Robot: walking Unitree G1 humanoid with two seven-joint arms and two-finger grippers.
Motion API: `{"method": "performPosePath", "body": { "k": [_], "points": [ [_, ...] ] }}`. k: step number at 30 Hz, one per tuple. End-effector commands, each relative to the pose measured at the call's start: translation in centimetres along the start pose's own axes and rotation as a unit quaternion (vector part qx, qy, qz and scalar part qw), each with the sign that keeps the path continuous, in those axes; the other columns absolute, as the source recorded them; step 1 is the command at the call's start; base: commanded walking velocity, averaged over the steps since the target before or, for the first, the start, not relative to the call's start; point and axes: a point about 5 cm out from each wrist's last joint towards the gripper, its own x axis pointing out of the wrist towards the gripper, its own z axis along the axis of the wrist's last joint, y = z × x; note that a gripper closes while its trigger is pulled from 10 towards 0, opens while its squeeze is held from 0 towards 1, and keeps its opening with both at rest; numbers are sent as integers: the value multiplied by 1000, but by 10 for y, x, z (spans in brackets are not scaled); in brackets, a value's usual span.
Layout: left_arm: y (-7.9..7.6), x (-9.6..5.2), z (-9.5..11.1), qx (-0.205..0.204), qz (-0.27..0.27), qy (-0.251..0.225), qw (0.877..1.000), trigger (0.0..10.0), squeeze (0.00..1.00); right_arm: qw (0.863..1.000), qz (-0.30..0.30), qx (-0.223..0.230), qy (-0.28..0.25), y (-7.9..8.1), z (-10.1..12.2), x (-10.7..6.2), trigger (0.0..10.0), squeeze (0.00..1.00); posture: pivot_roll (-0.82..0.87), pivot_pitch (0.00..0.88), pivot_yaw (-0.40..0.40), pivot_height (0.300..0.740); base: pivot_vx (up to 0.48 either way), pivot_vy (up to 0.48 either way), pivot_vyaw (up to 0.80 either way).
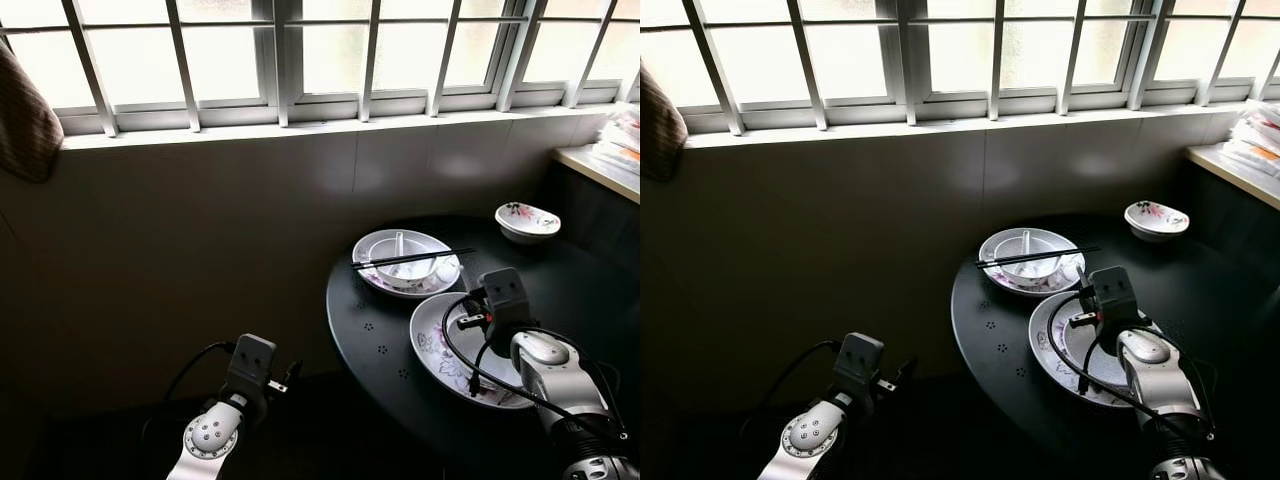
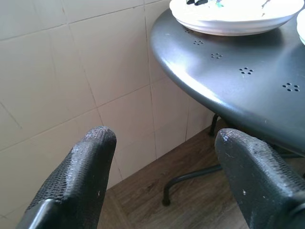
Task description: Kitchen organization
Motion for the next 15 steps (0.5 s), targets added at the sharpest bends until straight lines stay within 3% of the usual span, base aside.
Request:
{"method": "performPosePath", "body": {
  "k": [1,6,11,15],
  "points": [
    [1,-1,1,-4,3,-2,1000,10000,0,999,-15,-21,-36,3,10,-2,0,0,3,0,-22,740,0,0,0],
    [1,-1,1,-6,3,-3,1000,10000,0,990,-26,-70,-119,17,34,-8,0,0,3,0,-22,740,0,0,0],
    [1,0,2,-8,3,-5,1000,10000,0,982,-36,-76,-167,27,47,-12,0,0,-1,0,-20,740,0,0,0],
    [3,0,4,-12,7,-13,1000,10000,0,968,-11,-110,-226,51,56,-20,0,0,3,0,-22,740,0,0,0]
  ]
}}
